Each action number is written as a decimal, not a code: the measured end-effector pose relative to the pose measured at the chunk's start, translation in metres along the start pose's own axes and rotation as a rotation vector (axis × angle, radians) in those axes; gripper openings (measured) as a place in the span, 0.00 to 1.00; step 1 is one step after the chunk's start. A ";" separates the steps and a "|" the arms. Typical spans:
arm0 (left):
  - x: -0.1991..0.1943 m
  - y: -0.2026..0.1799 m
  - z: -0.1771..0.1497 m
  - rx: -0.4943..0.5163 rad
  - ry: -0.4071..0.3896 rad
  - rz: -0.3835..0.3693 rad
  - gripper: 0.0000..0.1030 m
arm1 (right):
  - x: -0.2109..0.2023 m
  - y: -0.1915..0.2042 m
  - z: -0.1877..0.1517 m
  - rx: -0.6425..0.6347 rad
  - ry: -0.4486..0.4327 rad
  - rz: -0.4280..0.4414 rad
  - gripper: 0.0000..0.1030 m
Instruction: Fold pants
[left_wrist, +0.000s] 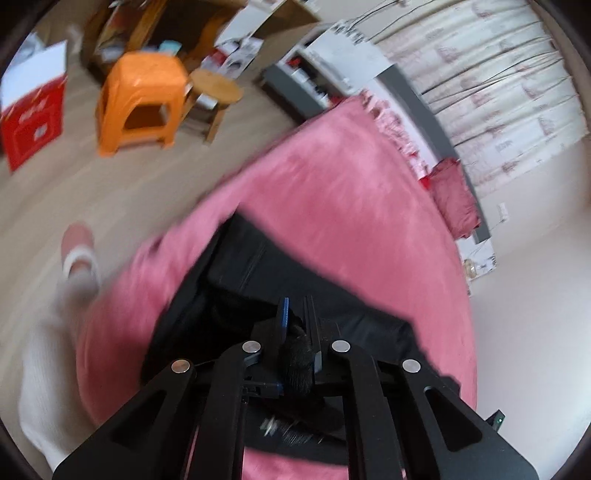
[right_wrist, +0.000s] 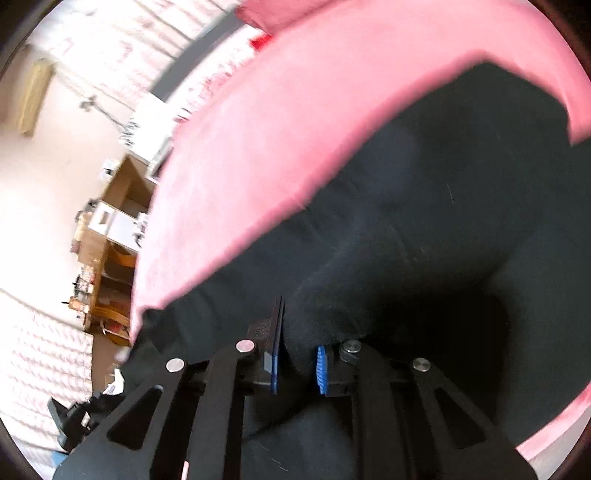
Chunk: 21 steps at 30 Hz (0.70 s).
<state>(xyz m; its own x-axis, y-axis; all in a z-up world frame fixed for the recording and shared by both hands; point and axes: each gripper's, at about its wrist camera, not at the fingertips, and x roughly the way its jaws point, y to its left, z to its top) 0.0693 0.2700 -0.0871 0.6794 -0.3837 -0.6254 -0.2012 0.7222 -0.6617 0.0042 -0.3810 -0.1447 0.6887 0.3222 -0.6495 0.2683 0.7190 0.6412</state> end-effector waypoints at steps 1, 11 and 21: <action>-0.004 -0.006 0.014 0.004 -0.021 -0.028 0.06 | -0.010 0.008 0.008 0.002 -0.032 0.026 0.13; 0.000 0.032 0.012 0.029 0.052 0.055 0.06 | -0.036 0.030 -0.037 -0.096 -0.008 0.055 0.09; 0.005 0.061 -0.029 0.105 0.071 0.215 0.09 | 0.016 -0.035 -0.072 0.092 0.187 0.018 0.13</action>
<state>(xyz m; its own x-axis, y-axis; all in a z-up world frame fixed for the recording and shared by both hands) 0.0399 0.2955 -0.1431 0.5765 -0.2514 -0.7775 -0.2595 0.8459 -0.4659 -0.0423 -0.3567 -0.2072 0.5590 0.4496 -0.6967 0.3231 0.6557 0.6824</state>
